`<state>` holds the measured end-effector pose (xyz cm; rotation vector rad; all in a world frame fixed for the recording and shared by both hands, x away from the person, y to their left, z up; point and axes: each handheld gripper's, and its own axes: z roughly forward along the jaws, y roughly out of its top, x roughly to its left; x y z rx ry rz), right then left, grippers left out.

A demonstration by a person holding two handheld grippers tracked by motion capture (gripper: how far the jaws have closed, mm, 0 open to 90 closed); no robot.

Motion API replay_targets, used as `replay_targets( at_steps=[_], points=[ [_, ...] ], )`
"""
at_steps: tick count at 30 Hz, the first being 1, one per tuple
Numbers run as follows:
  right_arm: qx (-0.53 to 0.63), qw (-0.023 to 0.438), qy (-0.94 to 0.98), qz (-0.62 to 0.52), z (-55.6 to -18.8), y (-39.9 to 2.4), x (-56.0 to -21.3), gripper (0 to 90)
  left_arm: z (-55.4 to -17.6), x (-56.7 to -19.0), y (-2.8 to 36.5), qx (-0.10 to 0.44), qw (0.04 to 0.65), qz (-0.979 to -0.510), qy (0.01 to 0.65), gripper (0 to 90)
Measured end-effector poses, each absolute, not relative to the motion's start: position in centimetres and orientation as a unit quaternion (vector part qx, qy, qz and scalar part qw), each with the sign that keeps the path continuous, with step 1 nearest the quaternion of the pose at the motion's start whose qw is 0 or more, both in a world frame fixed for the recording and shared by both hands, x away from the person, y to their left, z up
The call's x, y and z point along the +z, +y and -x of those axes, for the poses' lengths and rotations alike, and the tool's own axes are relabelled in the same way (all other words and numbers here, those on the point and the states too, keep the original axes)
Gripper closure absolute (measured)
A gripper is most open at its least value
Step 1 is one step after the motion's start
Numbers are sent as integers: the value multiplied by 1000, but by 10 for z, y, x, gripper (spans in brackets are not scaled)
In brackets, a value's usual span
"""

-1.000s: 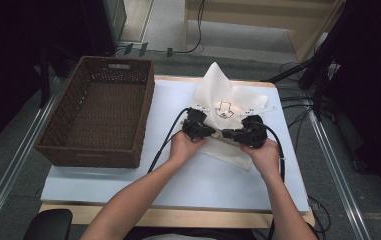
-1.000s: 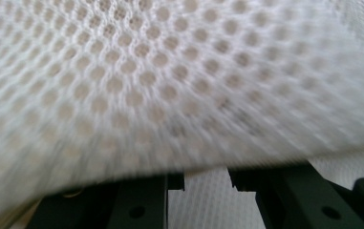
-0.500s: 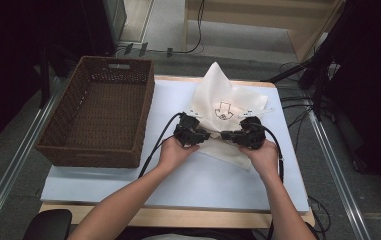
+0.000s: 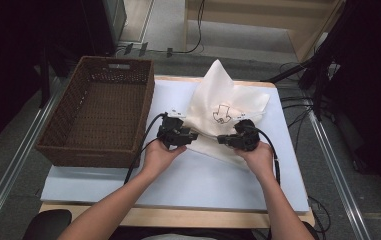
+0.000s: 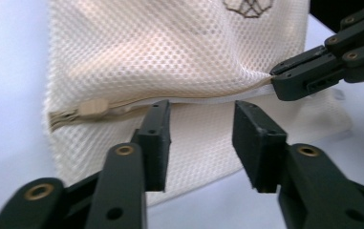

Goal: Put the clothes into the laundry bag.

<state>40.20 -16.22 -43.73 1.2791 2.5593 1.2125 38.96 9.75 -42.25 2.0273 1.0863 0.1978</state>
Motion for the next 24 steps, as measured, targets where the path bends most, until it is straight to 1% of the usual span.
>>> replay_targets(
  at_steps=[3,7,11,15,17,19,22,24],
  points=[
    [376,19,827,-417,-407,-161,-448,889,-390,-425,102,82,400,-799,442,488],
    [368,27,825,-428,-414,-162,-455,889,-388,-430,105,85,401,-789,457,429],
    [351,44,830,-432,-420,-163,-463,890,-391,-435,106,107,379,-789,472,360],
    [353,42,827,-436,-424,-165,-466,889,-399,-445,108,107,365,-786,487,350],
    [353,43,823,-443,-425,-167,-466,890,-401,-450,108,118,356,-786,493,350],
    [351,46,821,-448,-426,-167,-466,889,-403,-454,108,111,354,-782,501,357],
    [353,53,818,-452,-429,-169,-466,890,-403,-455,108,116,352,-779,505,384],
    [352,58,816,-455,-430,-171,-466,890,-399,-452,109,121,350,-780,505,381]
  ],
)
